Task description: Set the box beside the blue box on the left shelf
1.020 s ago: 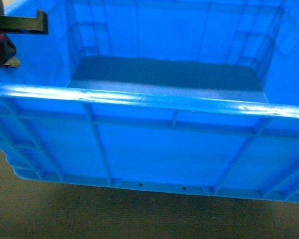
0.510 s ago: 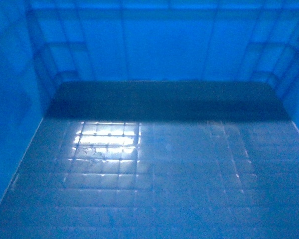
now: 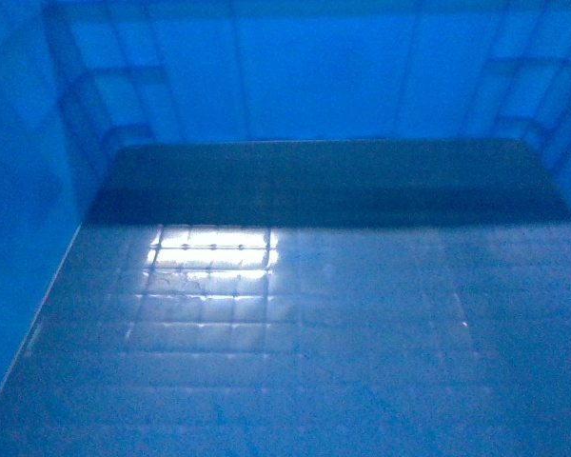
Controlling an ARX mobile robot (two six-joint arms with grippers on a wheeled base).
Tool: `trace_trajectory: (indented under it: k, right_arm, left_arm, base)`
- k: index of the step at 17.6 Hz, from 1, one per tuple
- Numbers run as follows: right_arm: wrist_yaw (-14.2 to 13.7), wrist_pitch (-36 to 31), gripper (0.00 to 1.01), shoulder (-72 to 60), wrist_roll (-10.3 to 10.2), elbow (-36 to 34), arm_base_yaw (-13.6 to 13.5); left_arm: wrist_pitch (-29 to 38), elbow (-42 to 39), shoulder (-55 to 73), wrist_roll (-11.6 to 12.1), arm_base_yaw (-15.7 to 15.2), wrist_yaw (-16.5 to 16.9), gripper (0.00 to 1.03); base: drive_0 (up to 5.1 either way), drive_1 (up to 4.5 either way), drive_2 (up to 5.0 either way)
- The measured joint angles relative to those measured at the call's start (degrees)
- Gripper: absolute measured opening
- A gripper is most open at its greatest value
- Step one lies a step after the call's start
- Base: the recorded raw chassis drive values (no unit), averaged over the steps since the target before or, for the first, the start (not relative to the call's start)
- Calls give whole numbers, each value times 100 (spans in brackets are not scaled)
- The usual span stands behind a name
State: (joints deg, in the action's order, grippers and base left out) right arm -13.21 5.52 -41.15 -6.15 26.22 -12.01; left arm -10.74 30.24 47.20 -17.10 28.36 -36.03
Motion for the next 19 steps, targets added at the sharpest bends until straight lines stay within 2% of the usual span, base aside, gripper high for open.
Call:
trace_trajectory:
  k: [3,19]
  right_arm:
    - [0,4,19,0,0,0,0]
    - [0,4,19,0,2,0,2]
  left_arm:
    - [-7,0,0,-4,0,2,14]
    - [-7,0,0,-4,0,2,14]
  base:
    - [-20,-20,-20]
    - [-172,-172,-172]
